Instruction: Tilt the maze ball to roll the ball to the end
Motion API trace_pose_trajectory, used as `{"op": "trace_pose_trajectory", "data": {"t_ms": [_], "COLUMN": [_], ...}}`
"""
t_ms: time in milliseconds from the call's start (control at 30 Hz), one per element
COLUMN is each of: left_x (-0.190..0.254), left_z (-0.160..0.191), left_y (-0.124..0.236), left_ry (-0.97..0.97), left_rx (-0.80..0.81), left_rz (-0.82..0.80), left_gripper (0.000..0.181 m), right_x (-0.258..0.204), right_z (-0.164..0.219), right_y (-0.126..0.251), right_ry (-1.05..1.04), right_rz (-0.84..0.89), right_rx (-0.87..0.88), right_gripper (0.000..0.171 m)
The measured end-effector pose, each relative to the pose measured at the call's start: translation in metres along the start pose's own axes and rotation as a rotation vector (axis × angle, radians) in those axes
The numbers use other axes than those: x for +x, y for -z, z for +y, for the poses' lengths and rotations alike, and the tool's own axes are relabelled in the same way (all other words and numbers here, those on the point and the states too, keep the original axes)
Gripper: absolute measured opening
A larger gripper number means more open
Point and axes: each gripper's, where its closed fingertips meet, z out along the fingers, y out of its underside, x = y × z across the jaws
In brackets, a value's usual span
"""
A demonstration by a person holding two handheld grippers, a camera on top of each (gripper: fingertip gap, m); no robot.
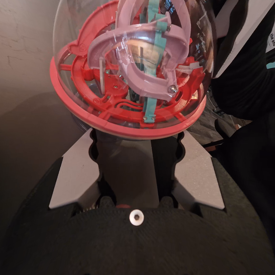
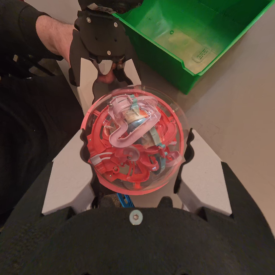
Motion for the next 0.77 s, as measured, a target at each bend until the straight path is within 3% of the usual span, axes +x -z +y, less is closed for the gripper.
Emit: {"op": "trace_pose_trajectory", "data": {"t_ms": [767], "left_x": [0.005], "left_z": [0.004], "left_y": [-0.011], "left_ry": [0.022], "left_rx": [-0.029], "left_rz": [-0.002], "left_gripper": [0.107], "right_x": [-0.003], "right_z": [-0.004], "right_y": [0.001], "right_ry": [0.022], "right_rz": [-0.013], "right_rx": [0.24], "right_gripper": [0.131]}}
